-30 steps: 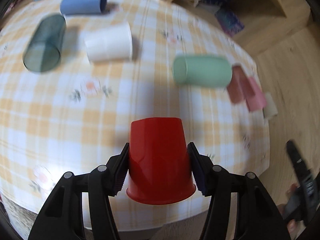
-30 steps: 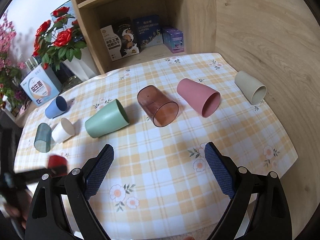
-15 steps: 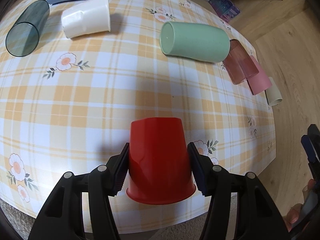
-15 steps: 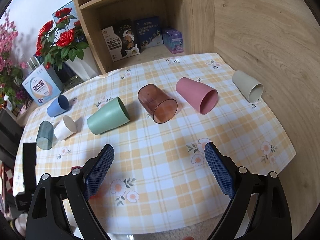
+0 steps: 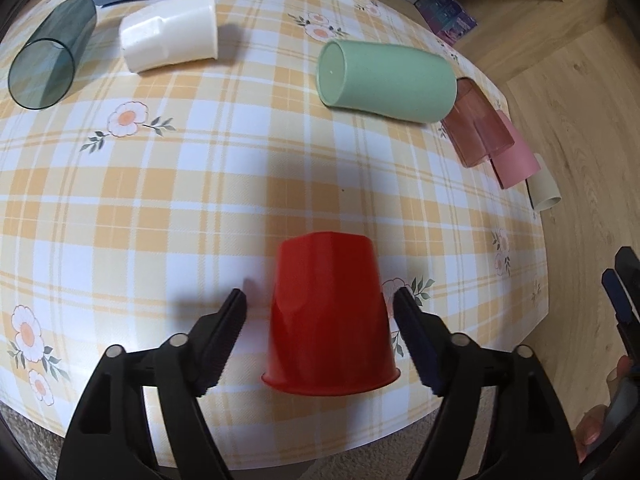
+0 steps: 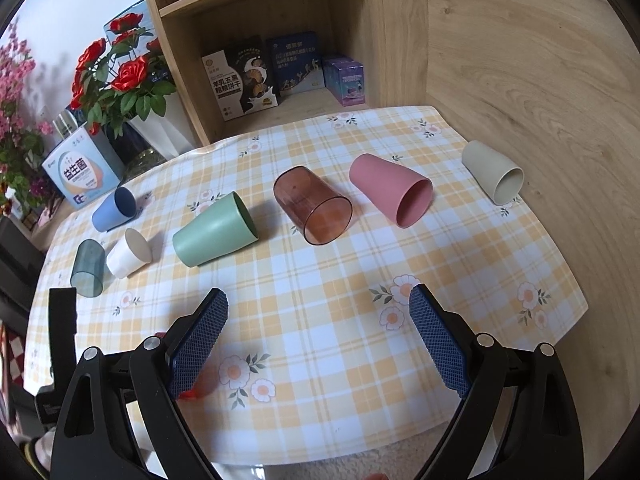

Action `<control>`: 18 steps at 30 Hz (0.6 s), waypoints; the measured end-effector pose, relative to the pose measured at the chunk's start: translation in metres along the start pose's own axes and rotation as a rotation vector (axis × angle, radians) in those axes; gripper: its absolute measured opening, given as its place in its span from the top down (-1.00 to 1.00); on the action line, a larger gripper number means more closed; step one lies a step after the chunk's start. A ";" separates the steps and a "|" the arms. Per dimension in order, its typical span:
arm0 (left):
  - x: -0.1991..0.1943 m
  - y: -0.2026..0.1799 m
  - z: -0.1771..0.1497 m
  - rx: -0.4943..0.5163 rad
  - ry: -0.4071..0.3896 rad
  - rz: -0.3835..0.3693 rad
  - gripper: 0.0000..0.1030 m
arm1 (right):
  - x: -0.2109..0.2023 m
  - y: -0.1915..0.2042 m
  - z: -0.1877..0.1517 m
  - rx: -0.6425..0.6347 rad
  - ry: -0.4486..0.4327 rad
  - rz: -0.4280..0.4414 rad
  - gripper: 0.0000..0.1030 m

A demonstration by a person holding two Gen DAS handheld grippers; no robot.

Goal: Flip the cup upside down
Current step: 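Lift the red cup with the left tool and carry it toward the right tool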

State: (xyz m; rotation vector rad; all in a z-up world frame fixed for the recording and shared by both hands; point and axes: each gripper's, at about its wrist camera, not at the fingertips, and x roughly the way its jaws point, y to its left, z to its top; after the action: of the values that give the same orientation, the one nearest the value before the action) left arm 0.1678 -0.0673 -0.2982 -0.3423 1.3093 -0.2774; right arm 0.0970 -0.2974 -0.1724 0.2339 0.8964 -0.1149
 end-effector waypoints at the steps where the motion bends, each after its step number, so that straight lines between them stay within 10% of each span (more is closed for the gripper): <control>1: -0.003 0.001 0.000 -0.001 -0.006 -0.007 -0.50 | 0.000 0.000 0.000 -0.001 0.000 -0.001 -0.73; 14: -0.074 0.013 0.010 0.061 -0.189 0.103 -0.52 | 0.000 0.017 0.001 -0.030 0.020 0.004 -0.73; 18: -0.100 0.026 0.012 0.048 -0.277 0.141 -0.84 | 0.001 0.027 0.002 -0.049 0.029 0.011 -0.73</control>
State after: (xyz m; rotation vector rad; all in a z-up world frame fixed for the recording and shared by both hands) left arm 0.1558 -0.0038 -0.2172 -0.2369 1.0461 -0.1368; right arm 0.1041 -0.2720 -0.1676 0.1950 0.9255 -0.0793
